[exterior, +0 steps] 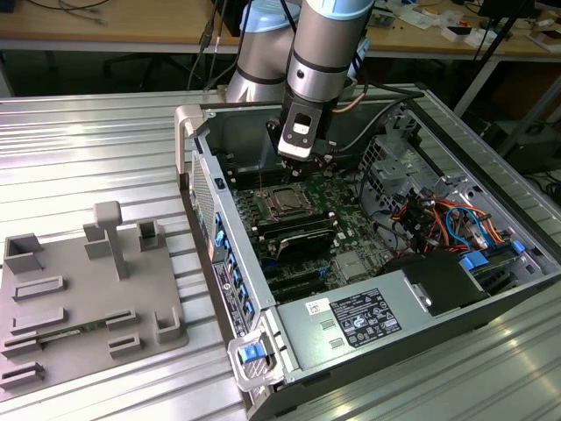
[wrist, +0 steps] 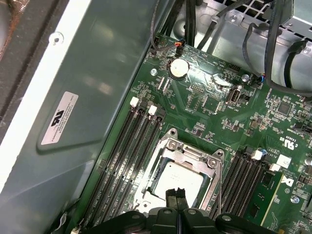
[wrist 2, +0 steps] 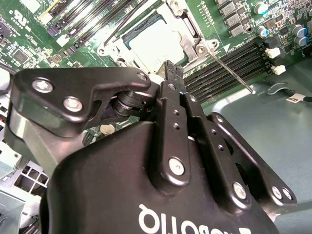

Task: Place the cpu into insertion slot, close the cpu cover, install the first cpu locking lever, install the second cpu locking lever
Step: 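Install the first cpu locking lever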

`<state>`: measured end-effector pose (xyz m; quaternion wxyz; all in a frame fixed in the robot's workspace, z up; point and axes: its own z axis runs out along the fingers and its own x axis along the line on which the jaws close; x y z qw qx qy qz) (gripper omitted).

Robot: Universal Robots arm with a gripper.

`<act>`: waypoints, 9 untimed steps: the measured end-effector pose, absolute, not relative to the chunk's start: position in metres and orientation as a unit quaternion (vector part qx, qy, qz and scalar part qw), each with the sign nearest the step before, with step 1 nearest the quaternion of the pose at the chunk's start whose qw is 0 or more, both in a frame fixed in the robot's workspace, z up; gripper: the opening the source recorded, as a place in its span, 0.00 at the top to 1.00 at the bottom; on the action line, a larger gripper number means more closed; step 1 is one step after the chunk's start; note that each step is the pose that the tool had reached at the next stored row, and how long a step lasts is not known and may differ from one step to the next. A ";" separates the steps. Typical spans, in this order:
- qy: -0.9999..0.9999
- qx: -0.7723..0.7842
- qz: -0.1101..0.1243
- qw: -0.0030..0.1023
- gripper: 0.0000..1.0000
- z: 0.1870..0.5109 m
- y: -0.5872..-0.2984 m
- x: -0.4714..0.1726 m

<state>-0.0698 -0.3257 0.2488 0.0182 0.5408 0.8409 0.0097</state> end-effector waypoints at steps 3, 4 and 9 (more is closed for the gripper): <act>0.841 0.541 0.010 0.018 0.89 0.249 -0.326 -0.070; 0.841 0.541 0.010 0.018 0.89 0.249 -0.326 -0.070; 0.845 0.534 0.010 0.018 0.89 0.250 -0.326 -0.070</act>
